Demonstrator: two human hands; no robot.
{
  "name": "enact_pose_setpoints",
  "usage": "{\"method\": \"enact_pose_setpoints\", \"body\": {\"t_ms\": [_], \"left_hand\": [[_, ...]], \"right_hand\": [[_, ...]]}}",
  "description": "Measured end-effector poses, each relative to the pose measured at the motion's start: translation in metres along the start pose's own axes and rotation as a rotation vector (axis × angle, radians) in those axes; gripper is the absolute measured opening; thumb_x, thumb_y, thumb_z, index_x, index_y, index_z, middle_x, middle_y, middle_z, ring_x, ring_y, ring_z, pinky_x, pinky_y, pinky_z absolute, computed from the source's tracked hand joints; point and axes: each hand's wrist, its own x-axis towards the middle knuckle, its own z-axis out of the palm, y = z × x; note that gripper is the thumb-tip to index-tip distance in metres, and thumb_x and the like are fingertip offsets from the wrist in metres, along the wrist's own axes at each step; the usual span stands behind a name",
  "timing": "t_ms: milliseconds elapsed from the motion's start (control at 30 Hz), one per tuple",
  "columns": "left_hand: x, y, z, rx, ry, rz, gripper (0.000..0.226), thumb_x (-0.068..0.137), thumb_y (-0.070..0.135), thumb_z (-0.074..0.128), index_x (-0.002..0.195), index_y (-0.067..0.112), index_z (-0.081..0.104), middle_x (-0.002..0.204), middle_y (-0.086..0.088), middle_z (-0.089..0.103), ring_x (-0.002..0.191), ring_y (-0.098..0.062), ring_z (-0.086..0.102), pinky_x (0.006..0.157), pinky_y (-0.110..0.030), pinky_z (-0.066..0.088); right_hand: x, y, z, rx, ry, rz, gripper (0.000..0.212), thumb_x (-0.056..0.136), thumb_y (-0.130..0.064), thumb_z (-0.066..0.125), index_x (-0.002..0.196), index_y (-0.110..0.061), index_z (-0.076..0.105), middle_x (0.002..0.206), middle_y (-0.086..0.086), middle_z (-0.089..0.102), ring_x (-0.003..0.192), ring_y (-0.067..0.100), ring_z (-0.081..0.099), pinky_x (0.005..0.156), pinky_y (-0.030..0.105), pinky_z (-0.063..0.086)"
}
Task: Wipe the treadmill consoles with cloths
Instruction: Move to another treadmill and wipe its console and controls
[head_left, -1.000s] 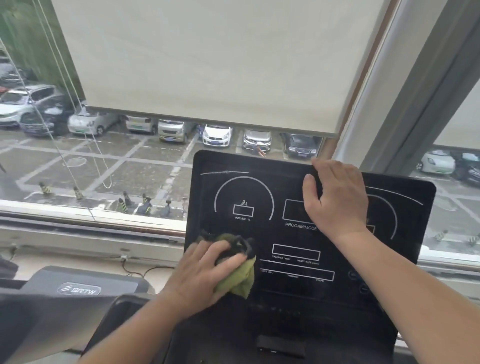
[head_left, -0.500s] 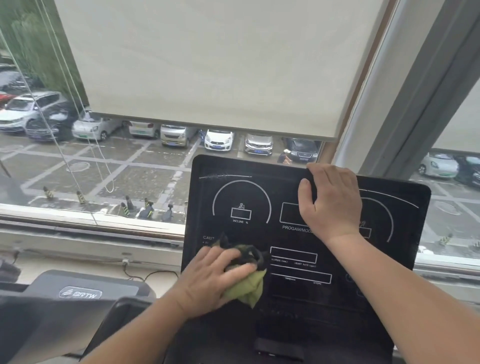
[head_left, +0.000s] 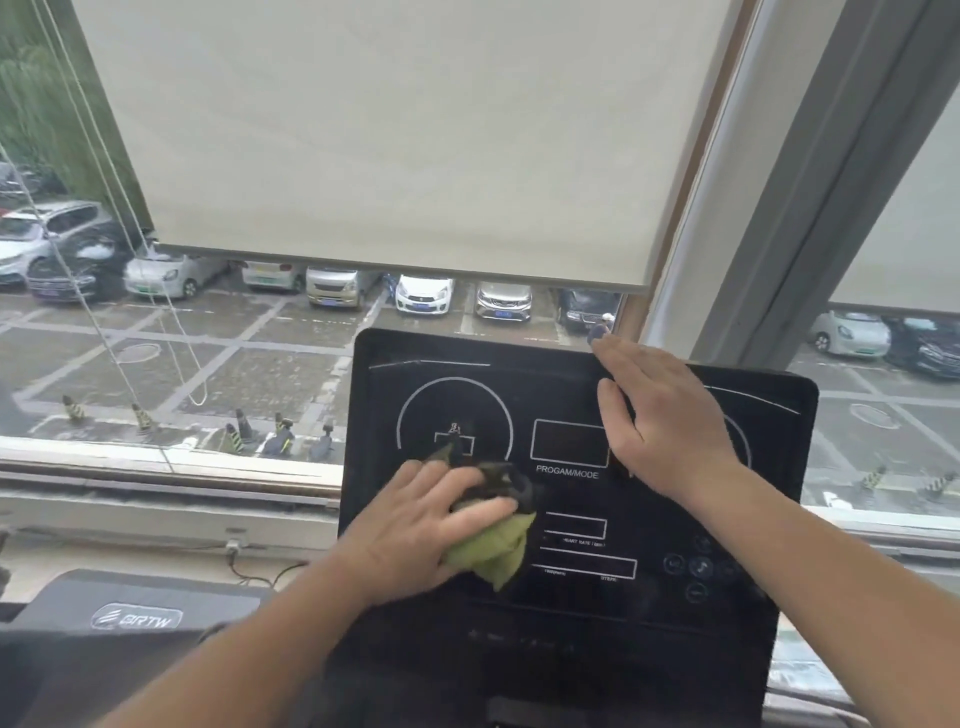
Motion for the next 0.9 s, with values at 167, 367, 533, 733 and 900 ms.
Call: {"method": "enact_pose_setpoints", "body": {"t_ms": [167, 367, 533, 733, 900], "left_hand": [[0.034, -0.047, -0.026, -0.073, 0.281, -0.592, 0.064, 0.088, 0.047, 0.062, 0.146, 0.028, 0.043, 0.133, -0.011, 0.050, 0.116, -0.037, 0.051, 0.097, -0.047, 0.037], [0.046, 0.027, 0.002, -0.086, 0.197, -0.574, 0.078, 0.080, 0.042, 0.076, 0.149, 0.023, 0.044, 0.134, -0.013, 0.050, 0.114, -0.037, 0.051, 0.094, -0.052, 0.045], [0.066, -0.030, -0.030, -0.083, 0.265, -0.684, 0.066, 0.090, 0.043, 0.064, 0.149, 0.029, 0.039, 0.133, -0.010, 0.050, 0.117, -0.035, 0.050, 0.096, -0.050, 0.042], [0.079, 0.031, -0.014, -0.163, 0.242, -0.830, 0.079, 0.088, 0.044, 0.065, 0.155, 0.021, 0.029, 0.143, -0.018, 0.043, 0.123, -0.038, 0.045, 0.104, -0.051, 0.040], [0.050, 0.006, -0.012, 0.023, -0.055, -0.010, 0.084, 0.079, 0.042, 0.066, 0.157, 0.027, 0.037, 0.138, -0.008, 0.052, 0.107, -0.031, 0.056, 0.086, -0.047, 0.049]], "right_hand": [[-0.011, 0.032, -0.006, -0.180, 0.015, 0.112, 0.050, 0.103, -0.043, 0.035, 0.141, -0.018, 0.057, 0.134, 0.001, 0.066, 0.130, 0.026, 0.055, 0.119, 0.057, 0.034], [-0.009, 0.022, 0.006, -0.072, 0.170, 0.202, 0.039, 0.101, -0.032, 0.044, 0.127, -0.020, 0.069, 0.122, -0.001, 0.073, 0.119, 0.026, 0.060, 0.114, 0.053, 0.038], [-0.011, 0.027, 0.008, -0.036, 0.201, 0.183, 0.038, 0.099, -0.028, 0.045, 0.127, -0.022, 0.070, 0.124, -0.003, 0.073, 0.121, 0.024, 0.060, 0.116, 0.053, 0.037], [-0.010, 0.025, 0.011, -0.018, 0.230, 0.203, 0.036, 0.099, -0.028, 0.047, 0.126, -0.021, 0.070, 0.122, -0.003, 0.072, 0.120, 0.023, 0.059, 0.116, 0.054, 0.037], [-0.011, 0.028, 0.010, -0.014, 0.210, 0.192, 0.037, 0.099, -0.028, 0.046, 0.128, -0.022, 0.069, 0.124, -0.004, 0.072, 0.122, 0.022, 0.059, 0.117, 0.053, 0.035]]}}
